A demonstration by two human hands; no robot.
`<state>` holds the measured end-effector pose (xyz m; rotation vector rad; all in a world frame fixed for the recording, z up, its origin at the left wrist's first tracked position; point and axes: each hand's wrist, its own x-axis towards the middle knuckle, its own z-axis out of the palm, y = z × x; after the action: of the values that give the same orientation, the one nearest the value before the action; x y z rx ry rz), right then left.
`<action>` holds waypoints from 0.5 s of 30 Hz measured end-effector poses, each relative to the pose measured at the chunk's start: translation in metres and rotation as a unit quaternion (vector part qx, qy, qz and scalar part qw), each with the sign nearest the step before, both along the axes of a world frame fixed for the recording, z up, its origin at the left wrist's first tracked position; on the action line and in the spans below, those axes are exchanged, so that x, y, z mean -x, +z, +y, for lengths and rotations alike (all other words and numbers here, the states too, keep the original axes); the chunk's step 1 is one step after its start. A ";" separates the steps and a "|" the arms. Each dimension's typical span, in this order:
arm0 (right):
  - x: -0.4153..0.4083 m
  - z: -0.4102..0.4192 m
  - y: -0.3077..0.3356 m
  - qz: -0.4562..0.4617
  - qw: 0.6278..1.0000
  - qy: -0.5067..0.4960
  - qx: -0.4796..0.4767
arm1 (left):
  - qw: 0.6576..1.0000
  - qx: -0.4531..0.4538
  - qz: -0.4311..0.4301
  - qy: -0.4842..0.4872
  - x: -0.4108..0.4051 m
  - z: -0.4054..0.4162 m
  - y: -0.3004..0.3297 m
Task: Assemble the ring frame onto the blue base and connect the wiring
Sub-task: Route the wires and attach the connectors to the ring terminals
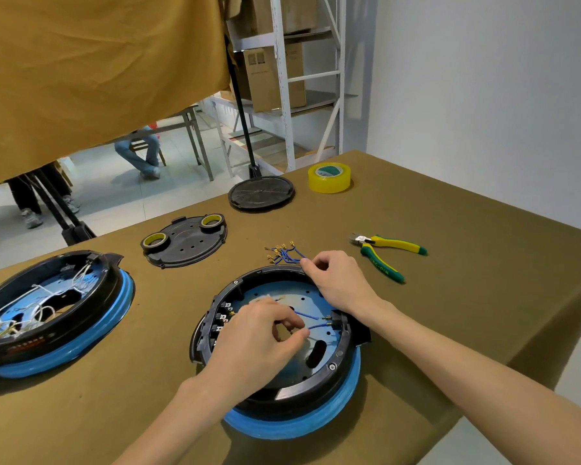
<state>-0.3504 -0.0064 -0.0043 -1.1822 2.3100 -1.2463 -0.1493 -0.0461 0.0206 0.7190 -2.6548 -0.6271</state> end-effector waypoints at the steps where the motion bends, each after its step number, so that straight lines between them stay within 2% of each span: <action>1: 0.000 0.000 0.000 0.001 1.000 0.002 0.001 | 1.000 0.018 -0.012 -0.003 0.003 0.000 -0.002; 5: -0.001 0.000 0.000 0.001 1.000 0.000 0.005 | 0.998 0.043 -0.038 -0.013 0.015 0.000 -0.007; 10: -0.002 0.000 -0.001 0.001 1.000 0.000 0.006 | 0.997 -0.054 -0.026 -0.044 0.016 -0.004 -0.009; 15: -0.003 0.000 -0.001 0.005 1.000 -0.003 0.005 | 0.994 -0.082 -0.024 -0.064 0.016 -0.004 -0.009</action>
<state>-0.3472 -0.0067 -0.0049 -1.1891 2.3177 -1.2589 -0.1655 -0.0500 0.0117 0.6176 -2.7330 -0.8813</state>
